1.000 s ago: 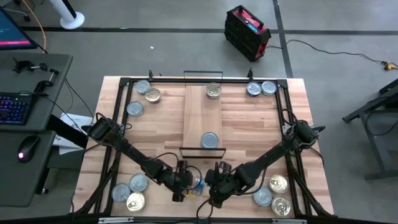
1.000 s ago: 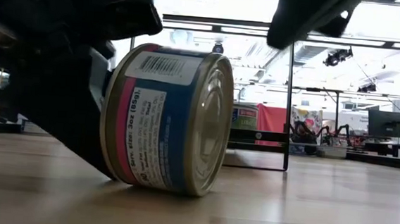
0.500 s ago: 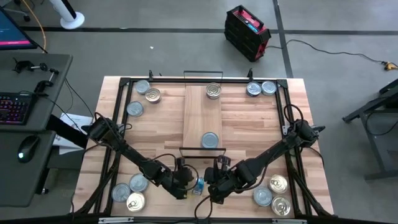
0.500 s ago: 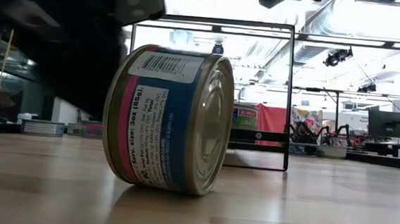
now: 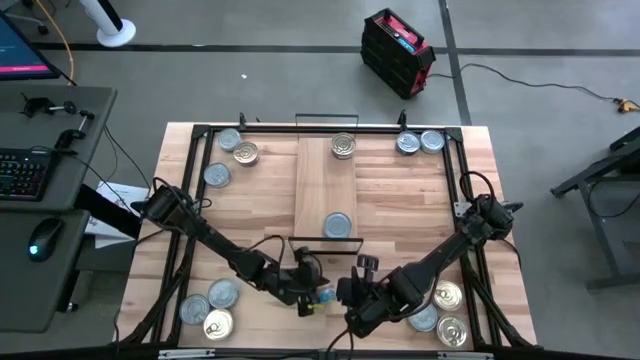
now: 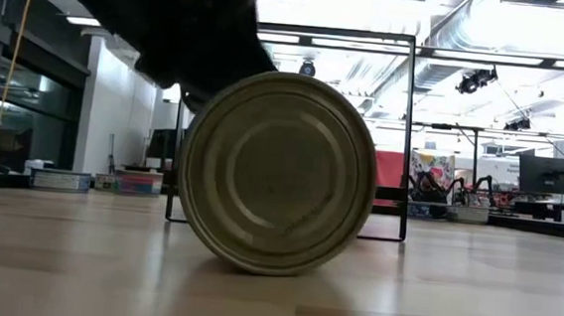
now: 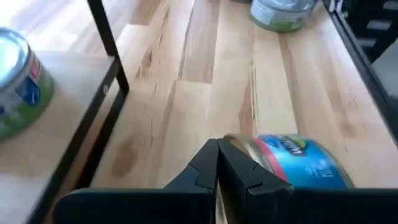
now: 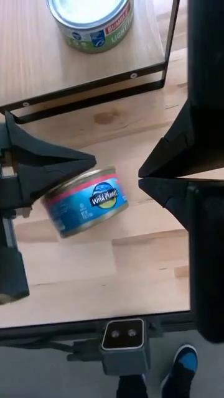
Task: Stack canned seafood by type on shelf
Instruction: Put the blue pink tuna can on the shelf aligned with the other blue pink tuna can
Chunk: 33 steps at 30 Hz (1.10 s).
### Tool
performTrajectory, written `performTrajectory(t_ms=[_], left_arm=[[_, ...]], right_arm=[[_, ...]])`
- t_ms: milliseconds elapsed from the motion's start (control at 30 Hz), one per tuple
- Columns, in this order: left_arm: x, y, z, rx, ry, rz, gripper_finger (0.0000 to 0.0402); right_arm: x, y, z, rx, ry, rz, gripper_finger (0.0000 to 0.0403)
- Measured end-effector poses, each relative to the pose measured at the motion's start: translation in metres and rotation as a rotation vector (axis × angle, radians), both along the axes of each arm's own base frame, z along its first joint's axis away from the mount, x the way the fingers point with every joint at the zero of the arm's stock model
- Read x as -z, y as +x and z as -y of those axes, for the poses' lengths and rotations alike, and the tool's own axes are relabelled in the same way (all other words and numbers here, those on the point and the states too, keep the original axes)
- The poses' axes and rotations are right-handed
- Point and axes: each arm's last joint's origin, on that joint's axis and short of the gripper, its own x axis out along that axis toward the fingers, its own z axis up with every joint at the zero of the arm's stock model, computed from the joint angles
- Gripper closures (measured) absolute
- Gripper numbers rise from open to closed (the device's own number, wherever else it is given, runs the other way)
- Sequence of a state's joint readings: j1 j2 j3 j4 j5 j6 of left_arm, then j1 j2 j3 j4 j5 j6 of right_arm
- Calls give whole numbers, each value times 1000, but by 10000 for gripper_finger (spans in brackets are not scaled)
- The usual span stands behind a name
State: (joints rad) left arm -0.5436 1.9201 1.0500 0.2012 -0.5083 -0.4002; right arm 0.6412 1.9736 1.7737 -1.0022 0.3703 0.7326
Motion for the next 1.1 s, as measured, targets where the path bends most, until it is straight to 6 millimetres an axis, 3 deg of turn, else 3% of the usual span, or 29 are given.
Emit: performTrajectory(t_ms=[133,300,433,567,800,1100], left_arm=[[-24,-13,-7,-18,24,-48,402],[-66,-46,-20,-72,-4,-130,402],[-103,-76,-23,-129,-62,-74,402],[-129,-95,-18,-132,-141,29,402],[-148,-111,-1,-53,-246,125,402],[-159,-115,9,-23,-331,212,402]], right_arm=[[-1,2,0,-3,3,19,403],[-3,20,12,-6,44,75,388],[3,44,22,-87,168,89,332],[17,57,28,-152,147,81,250],[44,61,28,-249,67,-22,135],[65,67,25,-299,41,-68,115]])
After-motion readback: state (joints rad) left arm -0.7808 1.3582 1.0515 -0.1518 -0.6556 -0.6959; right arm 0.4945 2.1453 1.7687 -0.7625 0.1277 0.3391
